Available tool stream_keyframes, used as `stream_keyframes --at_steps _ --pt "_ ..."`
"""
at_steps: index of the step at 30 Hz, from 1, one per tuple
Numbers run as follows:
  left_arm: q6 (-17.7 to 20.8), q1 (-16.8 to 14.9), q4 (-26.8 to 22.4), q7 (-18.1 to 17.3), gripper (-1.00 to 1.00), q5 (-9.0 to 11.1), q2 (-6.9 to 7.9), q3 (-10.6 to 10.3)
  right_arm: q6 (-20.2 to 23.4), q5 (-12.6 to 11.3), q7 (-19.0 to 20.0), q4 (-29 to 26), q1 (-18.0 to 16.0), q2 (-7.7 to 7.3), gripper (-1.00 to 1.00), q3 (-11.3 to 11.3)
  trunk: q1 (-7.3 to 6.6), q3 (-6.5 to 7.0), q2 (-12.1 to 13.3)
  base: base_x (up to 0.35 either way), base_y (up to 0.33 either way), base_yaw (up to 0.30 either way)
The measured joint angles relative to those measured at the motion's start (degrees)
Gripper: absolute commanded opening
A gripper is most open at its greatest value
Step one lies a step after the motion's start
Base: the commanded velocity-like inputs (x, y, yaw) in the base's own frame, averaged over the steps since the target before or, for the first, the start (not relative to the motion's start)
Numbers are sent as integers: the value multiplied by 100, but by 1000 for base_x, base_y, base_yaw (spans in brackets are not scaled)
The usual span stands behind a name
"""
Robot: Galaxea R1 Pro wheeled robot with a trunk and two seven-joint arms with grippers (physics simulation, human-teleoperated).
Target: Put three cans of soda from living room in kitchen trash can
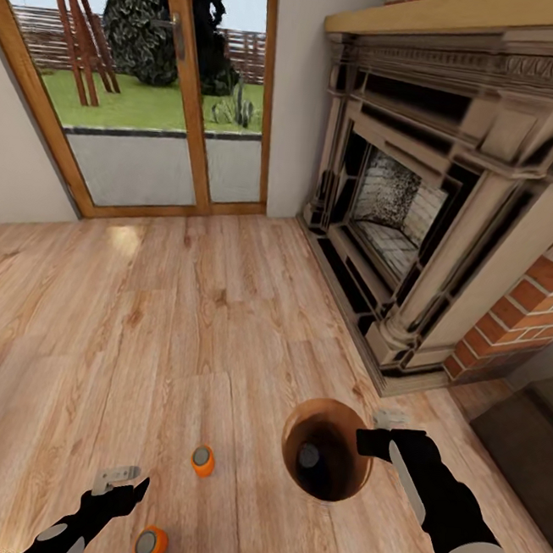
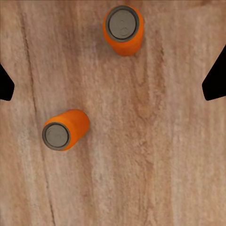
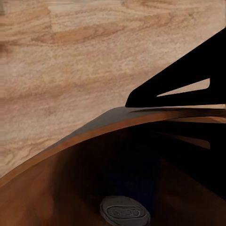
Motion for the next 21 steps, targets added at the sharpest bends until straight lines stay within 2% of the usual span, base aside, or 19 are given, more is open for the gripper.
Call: stream_keyframes --at_steps 2,4,9,21 --pt "1 0 -2 0 100 0 0 1 305 -64 4 -190 7 0 -100 0 0 -20 0 0 0 0" --pt "0 0 -1 0 100 0 0 0 422 -110 9 -337 4 1 -100 -32 0 -37 0 0 0 0" --pt "1 0 -2 0 100 0 0 0 783 -198 2 -774 7 -1 -100 -444 0 -84 0 0 0 0" --pt "1 0 -1 -1 100 0 0 0 974 -231 2 -850 7 -4 -100 -547 1 -193 0 0 0 0"
